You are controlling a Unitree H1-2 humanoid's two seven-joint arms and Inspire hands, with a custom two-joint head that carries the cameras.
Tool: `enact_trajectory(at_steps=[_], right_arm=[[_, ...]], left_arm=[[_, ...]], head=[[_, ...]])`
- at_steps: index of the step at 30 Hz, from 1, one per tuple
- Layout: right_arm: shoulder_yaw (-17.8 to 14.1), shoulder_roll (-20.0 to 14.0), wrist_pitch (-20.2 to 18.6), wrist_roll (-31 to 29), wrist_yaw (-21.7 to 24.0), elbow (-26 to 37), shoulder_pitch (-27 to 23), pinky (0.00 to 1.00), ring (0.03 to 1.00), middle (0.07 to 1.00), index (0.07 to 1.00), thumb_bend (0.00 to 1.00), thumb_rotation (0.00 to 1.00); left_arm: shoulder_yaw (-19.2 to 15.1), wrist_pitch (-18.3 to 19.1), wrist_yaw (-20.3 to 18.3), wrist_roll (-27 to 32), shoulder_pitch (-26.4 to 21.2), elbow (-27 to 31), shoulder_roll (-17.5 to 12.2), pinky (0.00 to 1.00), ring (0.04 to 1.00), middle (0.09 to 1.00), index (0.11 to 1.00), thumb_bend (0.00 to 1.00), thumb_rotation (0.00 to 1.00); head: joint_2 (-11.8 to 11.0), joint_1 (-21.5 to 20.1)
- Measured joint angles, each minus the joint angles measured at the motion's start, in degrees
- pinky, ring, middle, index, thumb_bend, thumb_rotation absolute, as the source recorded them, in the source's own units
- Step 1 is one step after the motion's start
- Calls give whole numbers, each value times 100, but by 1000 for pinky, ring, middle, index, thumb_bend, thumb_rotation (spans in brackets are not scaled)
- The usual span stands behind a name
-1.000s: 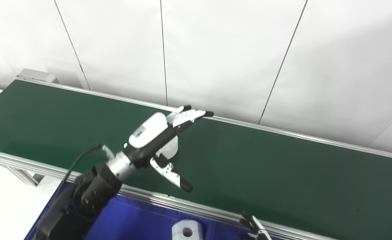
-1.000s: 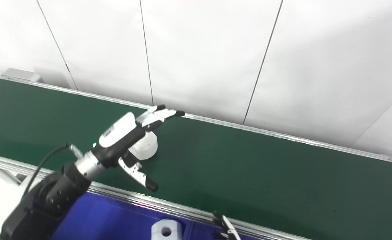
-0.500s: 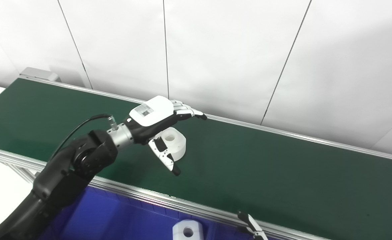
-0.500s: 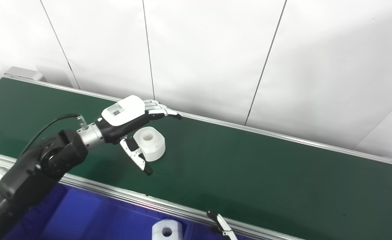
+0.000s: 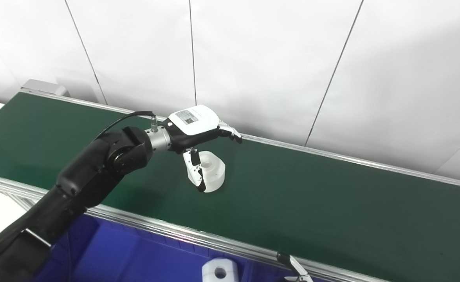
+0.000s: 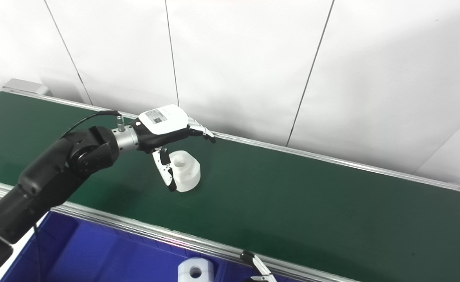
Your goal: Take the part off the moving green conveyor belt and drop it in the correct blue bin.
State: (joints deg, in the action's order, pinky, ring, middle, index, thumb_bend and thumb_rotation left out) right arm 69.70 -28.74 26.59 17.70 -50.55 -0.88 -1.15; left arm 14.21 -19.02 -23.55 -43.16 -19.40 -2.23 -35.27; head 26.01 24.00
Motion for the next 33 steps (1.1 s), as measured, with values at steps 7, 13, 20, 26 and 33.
enact_trajectory(at_steps=[7,13,20,26,33], right_arm=[[20,8,0,48,-15,-1,-2,626,849,883,867,964,932],[19,21,0,43,-15,0,-3,634,844,879,864,969,935],[-38,25,0,-78,35,60,25,653,850,887,875,971,926],[-68,22,0,-85,113,65,52,645,839,888,887,951,932],[-149,30,0,-83,149,65,88,639,835,886,884,957,936]], left_arm=[[230,-82,70,-230,-157,-527,14,727,761,764,759,1000,214],[476,-146,78,-462,-246,-787,12,731,776,775,767,1000,212],[686,-359,725,-808,-247,-1194,29,641,705,713,705,954,134],[615,-396,1280,-627,-79,-1392,238,488,532,589,542,647,58],[383,-393,1471,-79,170,-1399,538,429,476,534,491,517,64]], head=[[18,-18],[53,-62],[114,-79],[114,-88],[141,-88]])
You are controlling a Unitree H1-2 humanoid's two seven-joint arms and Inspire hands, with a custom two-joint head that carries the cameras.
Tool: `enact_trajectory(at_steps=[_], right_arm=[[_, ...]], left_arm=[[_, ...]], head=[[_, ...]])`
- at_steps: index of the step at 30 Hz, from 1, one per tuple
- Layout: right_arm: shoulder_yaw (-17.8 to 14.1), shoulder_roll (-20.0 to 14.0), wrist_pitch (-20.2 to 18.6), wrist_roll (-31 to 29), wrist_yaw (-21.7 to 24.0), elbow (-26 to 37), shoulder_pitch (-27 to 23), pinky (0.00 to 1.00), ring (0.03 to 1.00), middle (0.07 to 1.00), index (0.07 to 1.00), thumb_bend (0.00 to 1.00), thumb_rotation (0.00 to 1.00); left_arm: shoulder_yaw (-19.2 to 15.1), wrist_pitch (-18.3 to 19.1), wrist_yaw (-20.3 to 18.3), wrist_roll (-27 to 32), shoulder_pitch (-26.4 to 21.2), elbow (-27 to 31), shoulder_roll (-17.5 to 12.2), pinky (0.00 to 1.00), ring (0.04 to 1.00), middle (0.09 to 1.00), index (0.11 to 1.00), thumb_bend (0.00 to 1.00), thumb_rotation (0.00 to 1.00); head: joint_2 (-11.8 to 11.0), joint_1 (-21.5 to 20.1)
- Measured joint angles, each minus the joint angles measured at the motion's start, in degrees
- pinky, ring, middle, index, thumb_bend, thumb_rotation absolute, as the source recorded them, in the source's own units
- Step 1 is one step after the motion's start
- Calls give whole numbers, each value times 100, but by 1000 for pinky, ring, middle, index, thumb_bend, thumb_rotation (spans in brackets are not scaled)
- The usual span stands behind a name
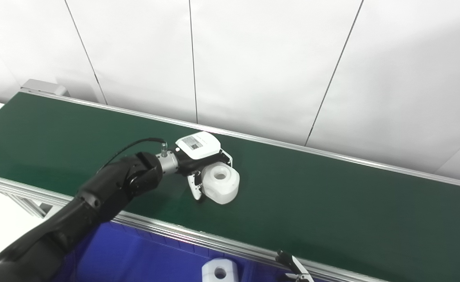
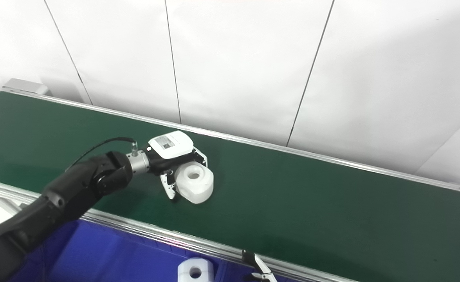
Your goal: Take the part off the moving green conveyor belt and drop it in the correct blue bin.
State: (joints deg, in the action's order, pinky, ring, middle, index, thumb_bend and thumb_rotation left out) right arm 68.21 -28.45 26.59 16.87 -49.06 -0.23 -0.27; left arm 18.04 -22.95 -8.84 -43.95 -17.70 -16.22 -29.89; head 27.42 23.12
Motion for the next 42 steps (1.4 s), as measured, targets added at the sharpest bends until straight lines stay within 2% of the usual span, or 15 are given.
enact_trajectory(at_steps=[3,6,11,19,24,28,30,36,37,40,42], right_arm=[[-4,1,0,0,1,0,17,638,833,885,883,957,936],[-18,8,0,-17,18,1,35,632,833,883,876,960,928],[-62,11,0,-25,92,4,71,638,833,883,877,959,938],[-163,37,0,-58,199,9,119,631,830,879,876,975,927],[-211,37,0,-123,322,26,159,642,833,881,879,972,912],[-252,35,0,-125,333,59,171,657,836,886,879,968,920],[-280,24,0,-154,337,112,191,669,841,891,880,965,918],[-454,-4,0,-146,384,223,223,715,865,915,899,953,939],[-484,-4,0,-148,426,237,228,721,869,920,903,947,938],[-576,-9,0,-155,584,287,268,734,882,936,929,944,934],[-674,-14,0,-184,726,396,309,755,893,945,941,941,924]], left_arm=[[-113,11,149,195,114,-63,164,406,458,519,490,515,62],[-223,57,255,317,251,-73,355,361,417,467,506,519,6],[-345,328,276,503,374,-47,601,344,397,453,510,519,0],[-344,594,79,594,374,134,615,365,425,479,493,521,0],[-385,708,-149,683,374,433,511,338,401,457,505,521,0],[-556,883,-378,897,448,941,294,356,419,468,499,522,0],[-666,1065,-533,1007,575,1311,181,366,431,481,490,522,0],[-949,1552,-1067,1420,1035,2376,-44,359,422,470,498,521,0],[-1001,1645,-1164,1493,1100,2564,-78,361,424,470,499,521,0],[-1169,1855,-1342,1656,1216,3088,-140,346,412,466,501,521,0],[-1280,1998,-1432,1732,1317,3487,-177,320,385,455,505,521,0]], head=[[9,-18],[9,-18],[17,-26],[0,-35],[96,17],[255,140],[272,158],[588,316],[589,351],[781,492],[800,492]])
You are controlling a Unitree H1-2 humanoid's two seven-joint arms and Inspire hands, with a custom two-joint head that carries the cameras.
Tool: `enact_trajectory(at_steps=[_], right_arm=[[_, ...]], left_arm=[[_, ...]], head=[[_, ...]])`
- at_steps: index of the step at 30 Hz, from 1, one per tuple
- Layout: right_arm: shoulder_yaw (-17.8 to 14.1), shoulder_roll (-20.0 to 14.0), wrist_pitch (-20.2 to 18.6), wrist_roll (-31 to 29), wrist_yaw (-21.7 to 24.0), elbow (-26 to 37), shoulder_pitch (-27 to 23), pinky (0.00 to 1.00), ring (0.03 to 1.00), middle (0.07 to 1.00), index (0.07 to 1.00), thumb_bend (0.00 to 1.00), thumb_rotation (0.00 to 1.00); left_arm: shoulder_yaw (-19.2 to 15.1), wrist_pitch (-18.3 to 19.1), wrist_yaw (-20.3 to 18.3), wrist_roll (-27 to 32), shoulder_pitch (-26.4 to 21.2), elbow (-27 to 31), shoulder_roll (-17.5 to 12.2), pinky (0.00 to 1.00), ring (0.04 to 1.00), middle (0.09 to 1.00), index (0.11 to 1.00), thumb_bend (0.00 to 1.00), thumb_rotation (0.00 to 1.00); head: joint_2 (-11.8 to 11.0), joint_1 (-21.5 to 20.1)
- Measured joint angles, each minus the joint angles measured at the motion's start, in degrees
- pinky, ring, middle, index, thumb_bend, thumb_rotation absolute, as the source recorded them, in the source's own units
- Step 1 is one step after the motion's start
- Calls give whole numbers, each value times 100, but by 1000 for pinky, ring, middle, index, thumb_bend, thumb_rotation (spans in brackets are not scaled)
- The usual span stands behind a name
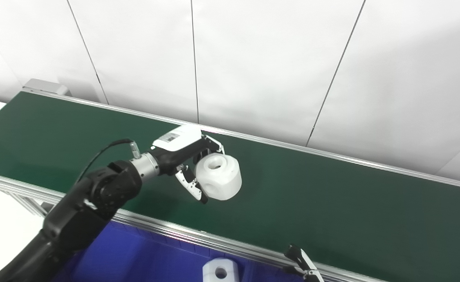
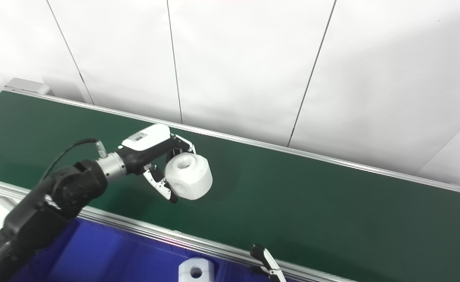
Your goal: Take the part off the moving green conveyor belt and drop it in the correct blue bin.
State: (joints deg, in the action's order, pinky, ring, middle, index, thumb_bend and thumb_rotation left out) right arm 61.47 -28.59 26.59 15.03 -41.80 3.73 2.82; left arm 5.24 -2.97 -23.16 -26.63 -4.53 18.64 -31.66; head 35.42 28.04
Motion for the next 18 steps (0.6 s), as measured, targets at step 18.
enact_trajectory(at_steps=[18], right_arm=[[-1381,5,0,-474,1475,808,694,854,919,949,960,949,944]], left_arm=[[-348,344,-832,-119,1412,2170,-562,377,406,459,506,522,0]], head=[[1055,510]])
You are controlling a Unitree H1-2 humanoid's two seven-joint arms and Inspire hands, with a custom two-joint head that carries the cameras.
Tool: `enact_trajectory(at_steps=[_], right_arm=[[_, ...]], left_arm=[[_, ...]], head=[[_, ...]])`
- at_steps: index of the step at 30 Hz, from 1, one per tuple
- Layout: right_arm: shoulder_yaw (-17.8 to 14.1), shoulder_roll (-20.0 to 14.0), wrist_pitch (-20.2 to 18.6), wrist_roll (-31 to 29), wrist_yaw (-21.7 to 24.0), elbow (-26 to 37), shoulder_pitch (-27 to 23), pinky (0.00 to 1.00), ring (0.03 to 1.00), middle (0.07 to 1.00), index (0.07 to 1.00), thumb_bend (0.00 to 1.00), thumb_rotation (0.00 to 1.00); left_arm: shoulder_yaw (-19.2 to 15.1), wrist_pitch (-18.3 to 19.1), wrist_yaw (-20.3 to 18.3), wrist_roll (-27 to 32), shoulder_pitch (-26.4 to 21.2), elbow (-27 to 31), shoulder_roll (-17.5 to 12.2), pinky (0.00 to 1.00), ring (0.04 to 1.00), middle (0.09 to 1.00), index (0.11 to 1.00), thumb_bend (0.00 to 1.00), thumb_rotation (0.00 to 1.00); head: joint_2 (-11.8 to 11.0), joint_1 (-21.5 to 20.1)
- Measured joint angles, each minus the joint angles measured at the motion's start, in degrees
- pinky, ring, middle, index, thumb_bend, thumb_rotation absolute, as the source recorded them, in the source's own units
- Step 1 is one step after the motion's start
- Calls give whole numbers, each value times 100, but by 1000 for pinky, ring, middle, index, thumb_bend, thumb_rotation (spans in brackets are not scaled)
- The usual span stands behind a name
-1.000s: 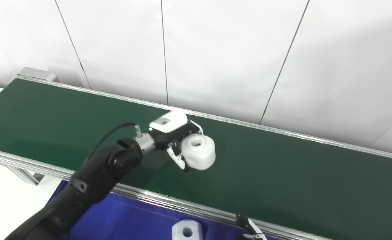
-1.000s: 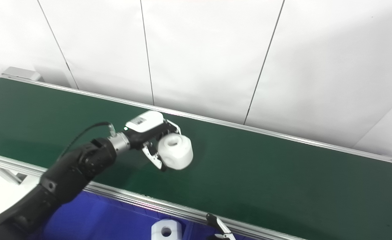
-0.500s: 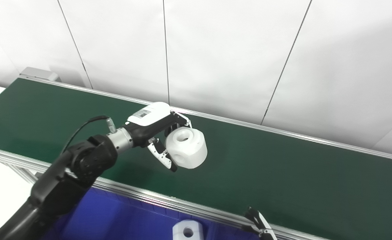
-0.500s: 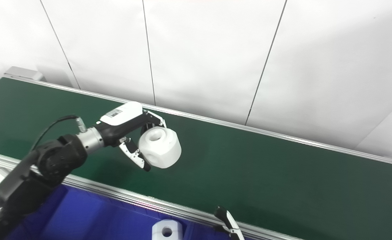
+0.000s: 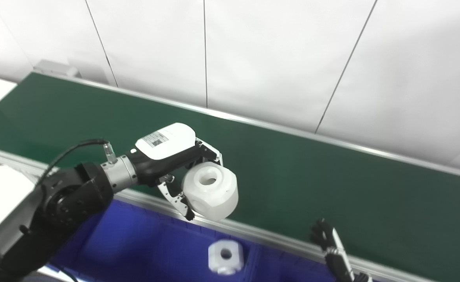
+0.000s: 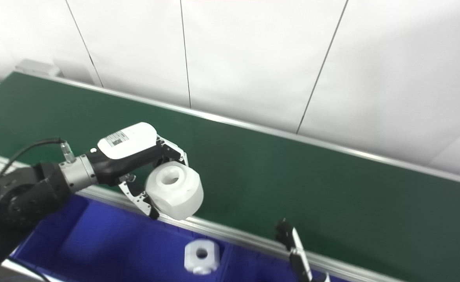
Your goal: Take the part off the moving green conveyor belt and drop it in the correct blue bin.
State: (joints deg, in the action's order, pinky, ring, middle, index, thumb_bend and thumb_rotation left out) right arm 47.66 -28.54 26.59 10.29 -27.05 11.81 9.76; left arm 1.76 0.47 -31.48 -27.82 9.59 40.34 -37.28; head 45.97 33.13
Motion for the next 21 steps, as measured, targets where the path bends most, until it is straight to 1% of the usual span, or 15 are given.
enact_trajectory(at_steps=[1,2,5,7,10,13,16,21], right_arm=[[-85,-1,0,-44,80,35,44,849,914,944,956,955,950],[-189,0,0,-81,184,58,92,847,913,942,954,957,952],[-485,0,0,-210,482,93,193,848,911,935,946,961,948],[-679,4,0,-265,677,147,257,851,914,937,946,975,953],[-923,24,0,-427,1043,188,315,855,914,936,945,998,958],[-1203,91,0,-556,1384,188,364,841,906,929,940,1000,957],[-1478,214,0,-638,1647,188,448,811,891,920,932,1000,964],[-1799,417,0,-633,2005,189,542,790,876,910,924,1000,969]], left_arm=[[-2,-9,-20,-34,70,28,-10,388,415,462,504,522,0],[-12,-19,-33,-51,142,48,-13,392,418,463,504,522,0],[-45,-82,-70,-238,338,79,-16,415,432,463,507,521,0],[-53,-214,-85,-519,437,110,-21,425,431,463,509,521,0],[-44,-338,-191,-924,496,212,-34,440,438,466,508,520,0],[-19,-434,-324,-1185,494,218,-37,444,442,467,509,520,0],[0,-476,-358,-1375,517,125,-36,456,457,471,506,521,0],[50,-571,-358,-1543,559,-236,-22,454,461,472,505,522,0]], head=[[0,0],[70,78],[114,184],[176,359],[202,439],[220,527],[211,536],[220,580]])
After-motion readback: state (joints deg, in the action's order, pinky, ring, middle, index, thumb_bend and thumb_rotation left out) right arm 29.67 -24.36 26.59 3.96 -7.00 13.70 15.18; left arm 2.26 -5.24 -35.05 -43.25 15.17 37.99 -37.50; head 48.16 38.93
